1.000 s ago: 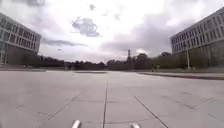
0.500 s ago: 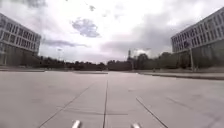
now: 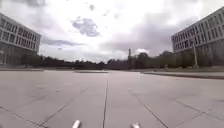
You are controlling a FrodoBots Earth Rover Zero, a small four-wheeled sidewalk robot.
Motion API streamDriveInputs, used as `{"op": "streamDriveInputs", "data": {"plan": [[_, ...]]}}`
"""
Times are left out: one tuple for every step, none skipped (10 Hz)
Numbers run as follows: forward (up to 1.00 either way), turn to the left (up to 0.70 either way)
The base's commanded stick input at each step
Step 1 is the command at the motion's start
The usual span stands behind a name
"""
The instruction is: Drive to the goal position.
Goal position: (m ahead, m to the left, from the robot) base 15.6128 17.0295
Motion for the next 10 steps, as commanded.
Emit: {"op": "streamDriveInputs", "data": {"plan": [[1.0, 0.0], [1.0, 0.0], [1.0, 0.0], [1.0, -0.05], [1.0, -0.08], [1.0, 0.0], [1.0, -0.02], [1.0, -0.09], [1.0, -0.14], [1.0, -0.12]]}}
